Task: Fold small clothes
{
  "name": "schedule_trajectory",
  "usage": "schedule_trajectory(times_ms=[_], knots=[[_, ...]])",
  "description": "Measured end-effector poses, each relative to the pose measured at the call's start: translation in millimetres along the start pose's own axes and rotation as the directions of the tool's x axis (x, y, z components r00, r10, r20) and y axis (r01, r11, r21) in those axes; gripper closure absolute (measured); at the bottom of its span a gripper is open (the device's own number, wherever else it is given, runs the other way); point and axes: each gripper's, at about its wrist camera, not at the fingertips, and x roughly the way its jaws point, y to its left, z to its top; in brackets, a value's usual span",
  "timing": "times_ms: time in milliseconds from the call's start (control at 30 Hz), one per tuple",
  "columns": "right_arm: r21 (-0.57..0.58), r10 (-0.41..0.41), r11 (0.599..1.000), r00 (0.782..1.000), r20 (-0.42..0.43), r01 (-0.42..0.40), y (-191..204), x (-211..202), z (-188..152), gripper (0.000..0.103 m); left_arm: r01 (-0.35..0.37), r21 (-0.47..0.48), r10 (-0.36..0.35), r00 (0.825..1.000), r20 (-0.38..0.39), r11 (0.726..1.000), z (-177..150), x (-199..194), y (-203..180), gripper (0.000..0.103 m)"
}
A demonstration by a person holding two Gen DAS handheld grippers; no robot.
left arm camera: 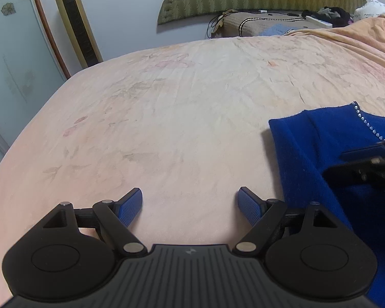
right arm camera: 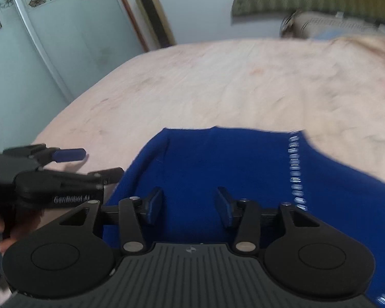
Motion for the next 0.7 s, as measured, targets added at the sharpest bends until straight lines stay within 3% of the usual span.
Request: schedule_trajectory(times_ms=[67,100,233,333,367,500,567,700], knots=[[-0.01,0.053,0.999,0.999,0.004,-0.053,4,0,3,0.077,0.007,-0.009,-0.007,1.0,0.007,1.0,-1,-3,3,0.021],[-0.021,0.061,0.998,0.998,0.005,-0.061,7,-2,4,0.096,0.013,-0.021,-0.013,1.0,0.012,1.0,-1,-4,5,0.021],[-0.106,0.034,0.994,0.994,0.106,-0.022,23,-23,-4,0.098,0.039,-0.084,-0.035,0.998,0.042,0.996,0,-14,12,0.021],[-0.089,-0.005,0.996,0.98,0.2,0.023,17,-26,-1,0.098,0.079,-0.093,-0.073,0.995,0.068,0.992,4,-22,10,0.021],[-0.076,-0.052,0.995,0.974,0.222,0.07,17,-27,-2,0.097,0.089,-0.083,-0.083,0.994,0.071,0.993,4,-25,6,0.021],[-0.02,-0.12,0.992,0.971,0.204,0.127,9,-29,-4,0.063,0.11,-0.005,-0.109,0.99,0.087,0.994,0,-35,-11,0.021],[0.021,-0.186,0.982,0.956,0.229,0.186,13,-47,-11,0.063,0.087,0.01,-0.087,0.991,0.097,0.996,-4,-40,-15,0.021],[0.081,-0.21,0.977,0.941,0.266,0.196,20,-94,-40,0.058,0.161,0.029,-0.163,0.981,0.107,0.986,-15,-56,-10,0.021]])
